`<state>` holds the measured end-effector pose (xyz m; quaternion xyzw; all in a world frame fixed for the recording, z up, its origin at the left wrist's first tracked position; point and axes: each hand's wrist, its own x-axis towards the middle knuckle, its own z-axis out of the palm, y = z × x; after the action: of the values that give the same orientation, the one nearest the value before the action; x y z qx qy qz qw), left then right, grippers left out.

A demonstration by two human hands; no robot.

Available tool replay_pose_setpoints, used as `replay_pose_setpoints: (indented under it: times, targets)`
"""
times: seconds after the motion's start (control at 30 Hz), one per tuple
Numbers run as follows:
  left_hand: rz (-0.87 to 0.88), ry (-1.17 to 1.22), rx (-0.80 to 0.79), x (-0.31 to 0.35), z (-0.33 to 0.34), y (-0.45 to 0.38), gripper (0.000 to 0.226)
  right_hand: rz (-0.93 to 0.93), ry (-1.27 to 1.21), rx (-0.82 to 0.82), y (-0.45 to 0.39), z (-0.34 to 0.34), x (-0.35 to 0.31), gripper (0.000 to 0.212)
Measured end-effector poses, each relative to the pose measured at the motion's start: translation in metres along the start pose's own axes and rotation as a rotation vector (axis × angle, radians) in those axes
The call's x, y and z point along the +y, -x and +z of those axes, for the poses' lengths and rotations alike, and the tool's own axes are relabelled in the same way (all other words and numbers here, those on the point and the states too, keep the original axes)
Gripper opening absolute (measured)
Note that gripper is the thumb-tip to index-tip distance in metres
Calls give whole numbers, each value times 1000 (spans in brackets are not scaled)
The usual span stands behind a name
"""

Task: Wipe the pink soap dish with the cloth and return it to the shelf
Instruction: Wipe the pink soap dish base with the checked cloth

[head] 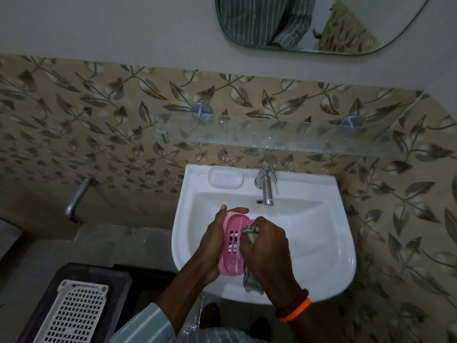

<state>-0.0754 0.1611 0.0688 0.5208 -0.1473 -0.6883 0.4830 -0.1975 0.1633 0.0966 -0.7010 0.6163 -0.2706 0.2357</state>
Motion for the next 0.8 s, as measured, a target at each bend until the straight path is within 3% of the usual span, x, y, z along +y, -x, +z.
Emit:
replay_pose_setpoints:
  times: [0.33, 0.6, 0.8]
  targets:
    - [10, -106, -1, 14, 1, 0, 55, -79, 17, 56, -14, -6, -12, 17]
    - [48, -198, -7, 41, -10, -10, 55, -48, -105, -146, 11, 2, -12, 12]
    - [3, -283, -45, 30, -8, -8, 48, -72, -70, -35, -22, -9, -12, 15]
